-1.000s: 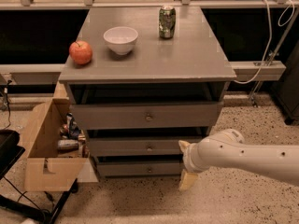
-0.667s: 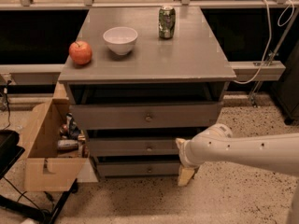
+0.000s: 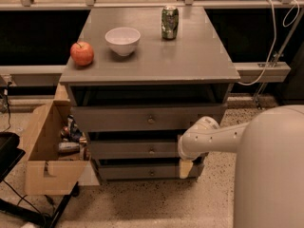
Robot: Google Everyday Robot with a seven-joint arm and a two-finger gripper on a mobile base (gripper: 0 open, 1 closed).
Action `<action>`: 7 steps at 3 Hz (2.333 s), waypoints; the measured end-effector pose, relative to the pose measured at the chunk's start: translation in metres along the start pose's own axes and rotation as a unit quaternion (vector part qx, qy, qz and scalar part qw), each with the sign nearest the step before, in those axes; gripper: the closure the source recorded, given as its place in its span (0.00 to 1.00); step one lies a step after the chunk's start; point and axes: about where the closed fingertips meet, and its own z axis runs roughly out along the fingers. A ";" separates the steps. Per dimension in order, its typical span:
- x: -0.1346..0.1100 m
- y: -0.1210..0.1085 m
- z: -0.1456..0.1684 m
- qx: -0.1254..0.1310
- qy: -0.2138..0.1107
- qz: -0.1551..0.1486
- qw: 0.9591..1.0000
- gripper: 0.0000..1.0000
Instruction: Open middle drawer
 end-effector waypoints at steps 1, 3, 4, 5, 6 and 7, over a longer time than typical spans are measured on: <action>0.002 -0.018 0.016 0.000 0.019 0.004 1.000 0.00; 0.000 -0.019 0.047 -0.023 0.038 0.019 0.999 0.18; 0.006 -0.004 0.060 -0.042 0.047 0.032 0.998 0.41; 0.018 0.006 0.059 -0.050 0.056 0.044 0.996 0.64; 0.018 0.006 0.057 -0.050 0.056 0.044 0.996 0.88; 0.018 0.006 0.057 -0.050 0.056 0.044 0.996 1.00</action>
Offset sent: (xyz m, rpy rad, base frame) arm 0.0498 0.0033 -0.0321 -0.0819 0.0312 -0.0590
